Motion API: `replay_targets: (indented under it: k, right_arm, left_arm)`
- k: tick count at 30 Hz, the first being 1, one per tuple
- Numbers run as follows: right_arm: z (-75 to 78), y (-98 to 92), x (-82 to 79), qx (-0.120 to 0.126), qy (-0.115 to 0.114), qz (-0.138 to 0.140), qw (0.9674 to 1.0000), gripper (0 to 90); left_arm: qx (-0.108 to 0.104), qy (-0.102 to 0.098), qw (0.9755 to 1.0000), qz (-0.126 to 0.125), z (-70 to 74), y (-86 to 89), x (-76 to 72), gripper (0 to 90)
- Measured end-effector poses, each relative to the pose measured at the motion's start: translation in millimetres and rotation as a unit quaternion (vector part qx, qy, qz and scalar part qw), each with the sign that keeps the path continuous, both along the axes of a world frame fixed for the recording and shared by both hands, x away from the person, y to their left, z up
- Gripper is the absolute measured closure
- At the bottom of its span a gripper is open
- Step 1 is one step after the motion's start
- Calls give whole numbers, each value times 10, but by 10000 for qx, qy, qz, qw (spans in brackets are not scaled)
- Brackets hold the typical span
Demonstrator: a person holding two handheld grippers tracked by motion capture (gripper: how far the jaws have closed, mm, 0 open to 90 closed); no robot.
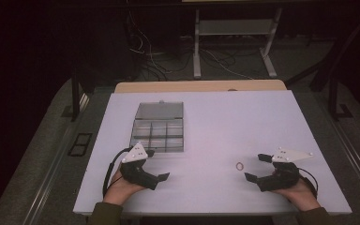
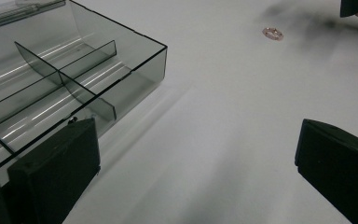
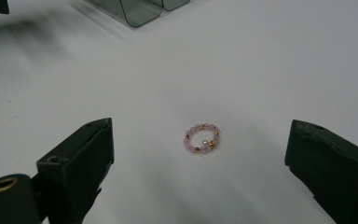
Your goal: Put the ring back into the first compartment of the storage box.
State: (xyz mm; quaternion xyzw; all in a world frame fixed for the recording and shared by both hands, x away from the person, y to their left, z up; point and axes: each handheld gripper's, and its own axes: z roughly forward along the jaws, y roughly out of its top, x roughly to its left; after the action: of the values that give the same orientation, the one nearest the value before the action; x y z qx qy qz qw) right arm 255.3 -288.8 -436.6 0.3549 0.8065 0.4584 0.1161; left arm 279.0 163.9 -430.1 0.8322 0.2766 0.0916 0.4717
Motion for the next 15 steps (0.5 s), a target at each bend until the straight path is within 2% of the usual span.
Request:
replay_targets:
  k: [15]
  right_arm:
    - [33, -19, 42, -39, 101, 41, 9999, 77]
  left_arm:
    - [-48, 31, 10000, -6, -10, 13, -27, 0]
